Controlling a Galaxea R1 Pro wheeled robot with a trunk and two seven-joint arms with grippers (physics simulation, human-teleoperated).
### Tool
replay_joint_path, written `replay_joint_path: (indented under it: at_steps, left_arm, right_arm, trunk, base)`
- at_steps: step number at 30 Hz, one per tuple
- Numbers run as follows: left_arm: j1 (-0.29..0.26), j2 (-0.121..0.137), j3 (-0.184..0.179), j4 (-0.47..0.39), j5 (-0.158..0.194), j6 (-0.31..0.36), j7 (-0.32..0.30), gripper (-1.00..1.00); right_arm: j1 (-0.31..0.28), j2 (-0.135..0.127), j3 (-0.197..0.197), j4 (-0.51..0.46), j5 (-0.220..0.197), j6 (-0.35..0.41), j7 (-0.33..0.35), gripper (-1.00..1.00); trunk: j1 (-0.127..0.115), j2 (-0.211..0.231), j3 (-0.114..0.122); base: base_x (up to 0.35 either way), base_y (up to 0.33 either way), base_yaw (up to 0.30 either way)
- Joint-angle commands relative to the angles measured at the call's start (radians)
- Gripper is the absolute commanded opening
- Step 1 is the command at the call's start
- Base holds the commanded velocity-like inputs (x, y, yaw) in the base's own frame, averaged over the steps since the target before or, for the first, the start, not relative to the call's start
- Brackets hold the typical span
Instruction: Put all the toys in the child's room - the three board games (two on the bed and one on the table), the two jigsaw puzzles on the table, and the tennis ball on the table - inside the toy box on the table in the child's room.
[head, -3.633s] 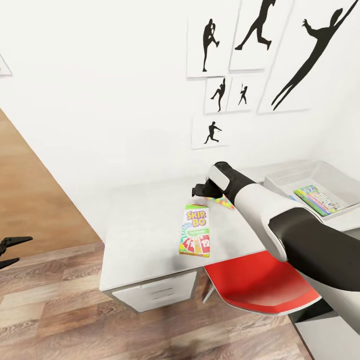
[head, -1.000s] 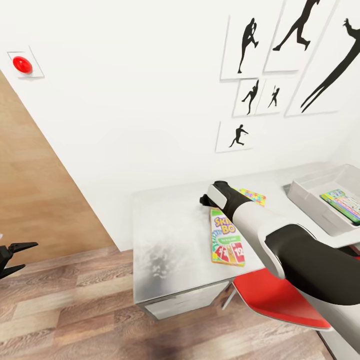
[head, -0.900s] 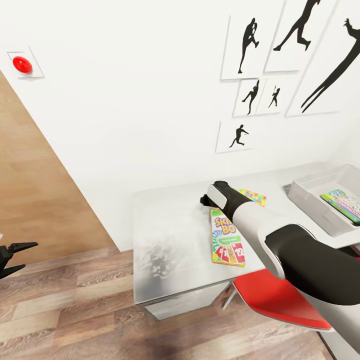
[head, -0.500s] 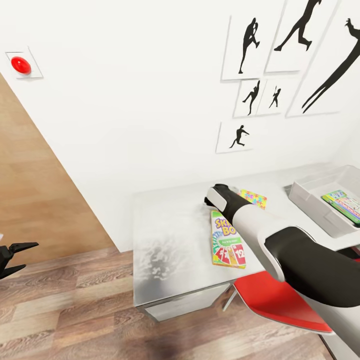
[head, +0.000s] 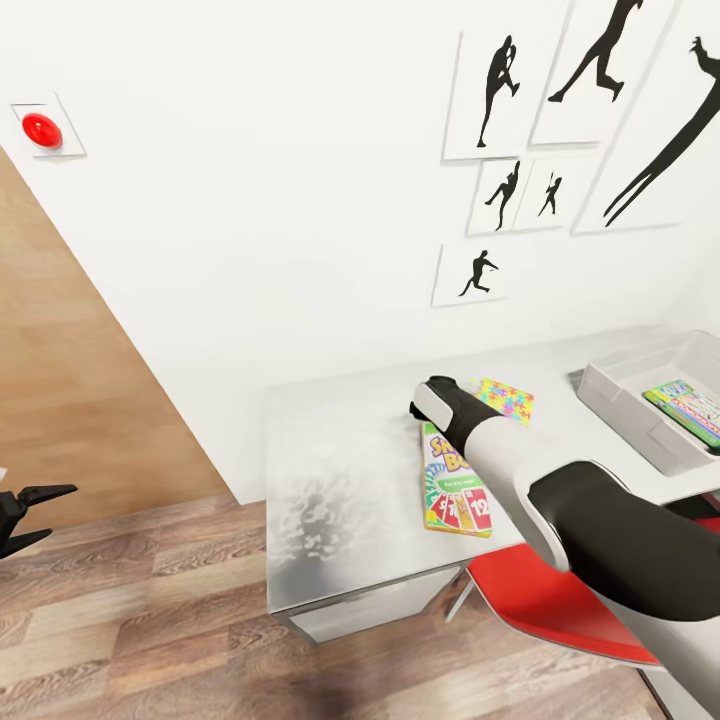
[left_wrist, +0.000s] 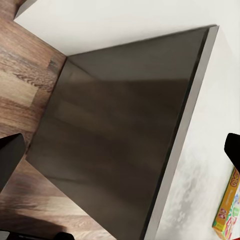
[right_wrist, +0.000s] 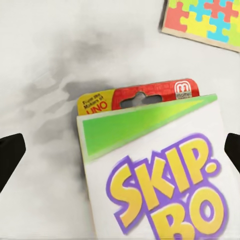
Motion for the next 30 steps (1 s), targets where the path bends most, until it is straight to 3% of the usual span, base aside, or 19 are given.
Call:
replay_joint_path:
  at_steps: [1, 30]
  left_arm:
    - [-0.001, 0.000, 0.001, 0.000, -0.010, 0.004, -0.010, 1.00]
    - [-0.001, -0.001, 0.000, 0.000, -0.011, 0.002, -0.010, 1.00]
  right_arm:
    - [0.001, 0.000, 0.006, -0.001, -0.003, 0.007, -0.005, 1.00]
    - [0.006, -0.006, 0.002, -0.001, -0.012, 0.005, -0.006, 1.00]
  trunk:
    - [0.001, -0.002, -0.002]
    - [0.001, -0.002, -0.002]
  base:
    - [0.000, 0.000, 0.000]
    - [0.030, -0.017, 0.000]
